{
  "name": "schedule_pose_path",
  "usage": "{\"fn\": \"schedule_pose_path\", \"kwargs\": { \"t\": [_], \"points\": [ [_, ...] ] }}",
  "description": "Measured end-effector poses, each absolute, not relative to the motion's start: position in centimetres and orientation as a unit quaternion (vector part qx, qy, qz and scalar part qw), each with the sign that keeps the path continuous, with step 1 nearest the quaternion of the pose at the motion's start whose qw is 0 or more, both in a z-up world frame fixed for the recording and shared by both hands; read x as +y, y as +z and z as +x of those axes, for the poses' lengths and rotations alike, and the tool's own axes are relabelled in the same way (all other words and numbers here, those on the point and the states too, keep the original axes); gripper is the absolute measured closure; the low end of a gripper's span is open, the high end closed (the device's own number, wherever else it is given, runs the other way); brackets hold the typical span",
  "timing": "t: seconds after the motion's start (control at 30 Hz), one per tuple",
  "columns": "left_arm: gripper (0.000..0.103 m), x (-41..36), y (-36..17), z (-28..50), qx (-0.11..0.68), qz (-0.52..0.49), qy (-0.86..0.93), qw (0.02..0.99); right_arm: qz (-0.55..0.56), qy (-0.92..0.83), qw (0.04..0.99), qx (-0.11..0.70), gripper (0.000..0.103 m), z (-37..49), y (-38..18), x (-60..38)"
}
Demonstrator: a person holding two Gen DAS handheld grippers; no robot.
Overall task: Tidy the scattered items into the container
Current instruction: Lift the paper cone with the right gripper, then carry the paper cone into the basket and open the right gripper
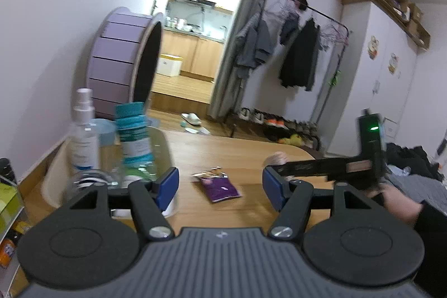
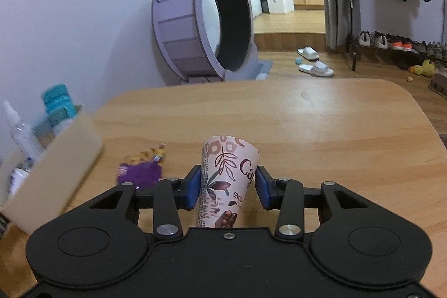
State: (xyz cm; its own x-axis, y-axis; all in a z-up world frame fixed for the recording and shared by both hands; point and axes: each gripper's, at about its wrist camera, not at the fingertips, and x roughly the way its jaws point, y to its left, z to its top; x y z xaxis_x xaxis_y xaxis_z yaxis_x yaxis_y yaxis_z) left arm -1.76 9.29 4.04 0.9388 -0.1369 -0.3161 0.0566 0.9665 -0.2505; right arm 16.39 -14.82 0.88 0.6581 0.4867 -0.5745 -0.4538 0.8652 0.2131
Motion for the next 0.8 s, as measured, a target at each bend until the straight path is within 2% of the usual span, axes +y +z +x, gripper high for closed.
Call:
{"fn": "schedule_pose_path", "kwargs": {
  "t": [0.4,0.63,0.8],
  "points": [
    [0.038,13.7,4.8,-6.1,0.136,-0.153,-0.003,0.979,0.037,0.39,0.879,0.271,0.063,11.7,7.6,-9.2],
    [0.038,14.4,5.5,-6.7,0.124,-0.158,-0.002,0.98,0.015,0.441,0.856,0.272,0.063,12.6,8.6,-3.3],
    [0.038,14.9,5.9,-6.7,0.117,-0.165,0.002,0.979,-0.002,0.457,0.841,0.289,0.062,13.9,7.4,0.6]
  ]
}}
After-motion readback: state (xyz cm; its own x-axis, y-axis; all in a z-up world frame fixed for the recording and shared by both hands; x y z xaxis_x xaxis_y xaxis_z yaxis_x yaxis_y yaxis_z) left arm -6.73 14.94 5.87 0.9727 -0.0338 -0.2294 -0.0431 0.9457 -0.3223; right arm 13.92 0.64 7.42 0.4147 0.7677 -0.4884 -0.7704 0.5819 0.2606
